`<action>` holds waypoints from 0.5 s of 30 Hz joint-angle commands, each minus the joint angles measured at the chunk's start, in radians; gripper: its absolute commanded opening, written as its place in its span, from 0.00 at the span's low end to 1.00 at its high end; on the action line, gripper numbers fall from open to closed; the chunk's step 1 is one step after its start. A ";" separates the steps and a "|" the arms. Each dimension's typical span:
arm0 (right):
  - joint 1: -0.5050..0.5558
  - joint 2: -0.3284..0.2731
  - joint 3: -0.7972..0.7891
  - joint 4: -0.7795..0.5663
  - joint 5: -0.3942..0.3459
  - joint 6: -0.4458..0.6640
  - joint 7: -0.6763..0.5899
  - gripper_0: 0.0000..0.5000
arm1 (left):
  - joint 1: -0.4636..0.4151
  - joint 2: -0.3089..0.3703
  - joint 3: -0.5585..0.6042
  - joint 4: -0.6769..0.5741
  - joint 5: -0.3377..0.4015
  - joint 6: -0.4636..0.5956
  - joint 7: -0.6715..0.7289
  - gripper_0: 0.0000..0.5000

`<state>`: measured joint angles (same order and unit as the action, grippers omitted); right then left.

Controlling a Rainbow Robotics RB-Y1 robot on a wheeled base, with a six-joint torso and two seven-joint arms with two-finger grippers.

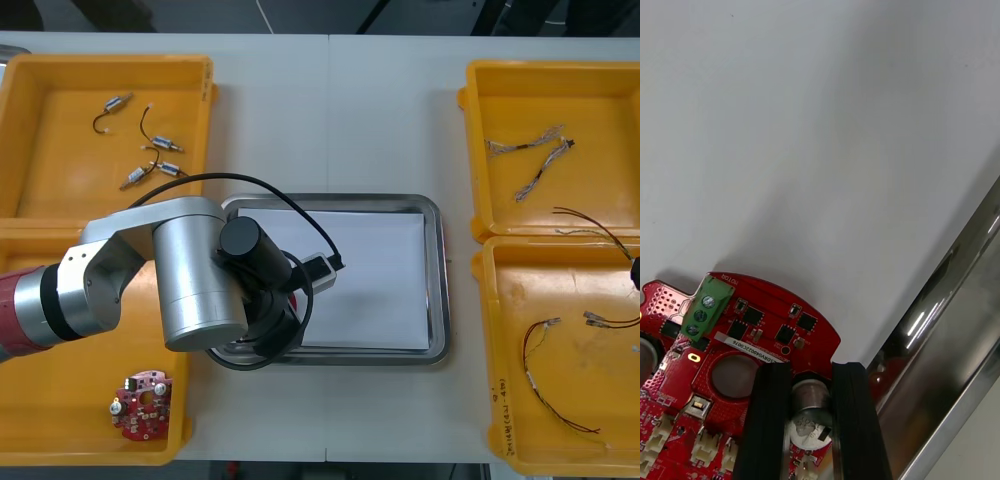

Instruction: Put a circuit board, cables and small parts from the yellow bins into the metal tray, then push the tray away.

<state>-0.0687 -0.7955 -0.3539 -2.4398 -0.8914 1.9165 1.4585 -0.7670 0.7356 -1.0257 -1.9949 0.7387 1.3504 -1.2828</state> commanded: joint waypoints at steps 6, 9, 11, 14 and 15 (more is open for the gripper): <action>-0.017 -0.008 0.003 -0.028 0.008 0.003 0.008 0.00 | -0.035 0.010 -0.010 -0.010 -0.005 -0.028 0.114 1.00; -0.017 -0.010 0.003 -0.028 0.008 0.003 0.008 0.00 | -0.034 0.010 -0.010 -0.013 -0.005 -0.028 0.117 1.00; -0.017 -0.010 0.003 -0.028 0.008 0.003 0.008 0.00 | -0.035 0.010 -0.007 -0.018 -0.005 -0.028 0.123 1.00; -0.017 -0.010 0.003 -0.028 0.008 0.003 0.008 0.00 | -0.035 0.011 0.006 -0.028 -0.005 -0.025 0.129 1.00; -0.017 -0.010 0.003 -0.028 0.008 0.003 0.008 0.00 | -0.034 0.011 0.013 -0.033 -0.004 -0.019 0.131 1.00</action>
<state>-0.0687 -0.7955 -0.3539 -2.4398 -0.8914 1.9165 1.4585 -0.7692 0.7356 -1.0256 -1.9951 0.7387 1.3324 -1.2807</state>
